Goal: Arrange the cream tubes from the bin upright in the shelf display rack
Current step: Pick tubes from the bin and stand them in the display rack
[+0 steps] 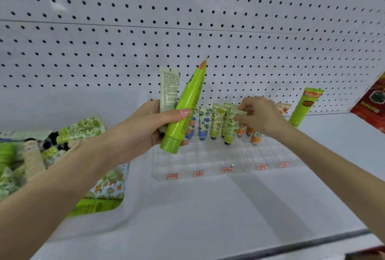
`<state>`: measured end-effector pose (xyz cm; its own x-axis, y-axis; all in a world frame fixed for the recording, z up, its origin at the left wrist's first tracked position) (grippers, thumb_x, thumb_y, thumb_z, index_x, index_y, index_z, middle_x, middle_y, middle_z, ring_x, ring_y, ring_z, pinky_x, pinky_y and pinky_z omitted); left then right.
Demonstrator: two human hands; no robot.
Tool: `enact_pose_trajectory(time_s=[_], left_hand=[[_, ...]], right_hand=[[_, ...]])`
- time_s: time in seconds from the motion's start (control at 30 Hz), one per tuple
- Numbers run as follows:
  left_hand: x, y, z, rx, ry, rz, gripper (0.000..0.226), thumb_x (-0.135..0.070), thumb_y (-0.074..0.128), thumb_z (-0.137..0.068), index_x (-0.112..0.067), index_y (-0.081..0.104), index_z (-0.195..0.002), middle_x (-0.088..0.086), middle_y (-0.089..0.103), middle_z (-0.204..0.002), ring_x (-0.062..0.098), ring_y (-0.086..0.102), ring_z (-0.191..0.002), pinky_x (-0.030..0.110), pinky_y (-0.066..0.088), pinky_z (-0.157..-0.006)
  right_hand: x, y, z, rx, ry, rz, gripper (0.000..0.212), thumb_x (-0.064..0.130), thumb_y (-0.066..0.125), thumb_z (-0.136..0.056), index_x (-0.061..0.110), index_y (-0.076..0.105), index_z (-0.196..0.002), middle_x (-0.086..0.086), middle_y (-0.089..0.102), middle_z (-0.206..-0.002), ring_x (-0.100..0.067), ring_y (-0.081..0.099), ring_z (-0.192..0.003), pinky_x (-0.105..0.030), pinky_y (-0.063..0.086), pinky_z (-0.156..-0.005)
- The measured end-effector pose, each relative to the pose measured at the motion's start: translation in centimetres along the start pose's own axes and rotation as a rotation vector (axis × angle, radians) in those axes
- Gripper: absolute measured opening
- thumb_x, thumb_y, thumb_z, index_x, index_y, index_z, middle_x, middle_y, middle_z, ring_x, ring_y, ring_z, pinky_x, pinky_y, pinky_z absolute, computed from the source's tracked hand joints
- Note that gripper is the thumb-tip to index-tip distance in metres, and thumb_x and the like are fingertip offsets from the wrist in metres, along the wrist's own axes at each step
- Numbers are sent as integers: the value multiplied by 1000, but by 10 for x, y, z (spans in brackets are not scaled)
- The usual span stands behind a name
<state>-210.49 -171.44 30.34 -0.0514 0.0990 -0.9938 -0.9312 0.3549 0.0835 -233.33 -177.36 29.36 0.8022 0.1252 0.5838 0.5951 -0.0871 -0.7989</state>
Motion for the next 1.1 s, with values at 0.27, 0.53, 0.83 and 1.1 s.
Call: enact_pose_trajectory(time_s=[0.27, 0.53, 0.83, 1.1], left_hand=[[-1, -1, -1, -18, 7, -1, 40, -27, 67, -66, -13, 62, -103, 5, 74, -83, 15, 69, -73, 33, 58, -66], [-2, 0, 2, -7, 9, -38, 40, -28, 67, -66, -15, 61, -104, 5, 74, -87, 15, 70, -76, 34, 59, -67], [-2, 1, 1, -6, 6, -31, 43, -27, 68, -65, -13, 61, -105, 5, 74, -85, 15, 70, -75, 33, 58, -66], [-5, 5, 8, -30, -4, -101, 41, -27, 68, -64, -15, 61, -103, 2, 73, -83, 11, 67, -70, 25, 54, -58]], right_hand=[[-8, 5, 1, 9, 2, 5, 16, 12, 72, -82, 16, 57, -77, -10, 68, -82, -27, 68, -73, -43, 57, -72], [5, 8, 4, 16, -101, 185, 15, 17, 71, -83, 11, 60, -91, -3, 60, -78, -21, 58, -75, -26, 41, -65], [5, 1, 5, 16, -104, 230, 21, 20, 71, -83, 10, 64, -100, -3, 64, -88, -10, 58, -70, -17, 41, -62], [43, -49, 42, 39, -61, -365, 16, 20, 69, -84, 14, 69, -98, -2, 71, -87, -4, 65, -64, -9, 47, -56]])
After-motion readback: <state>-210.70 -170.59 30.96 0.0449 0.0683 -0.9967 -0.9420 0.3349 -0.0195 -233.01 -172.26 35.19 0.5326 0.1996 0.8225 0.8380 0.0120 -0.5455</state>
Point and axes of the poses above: each hand's wrist, its own z-axis away from the middle knuckle, its own y-axis out of the palm, x = y × z, the point moved 7 cm from there along -z, towards the middle knuckle
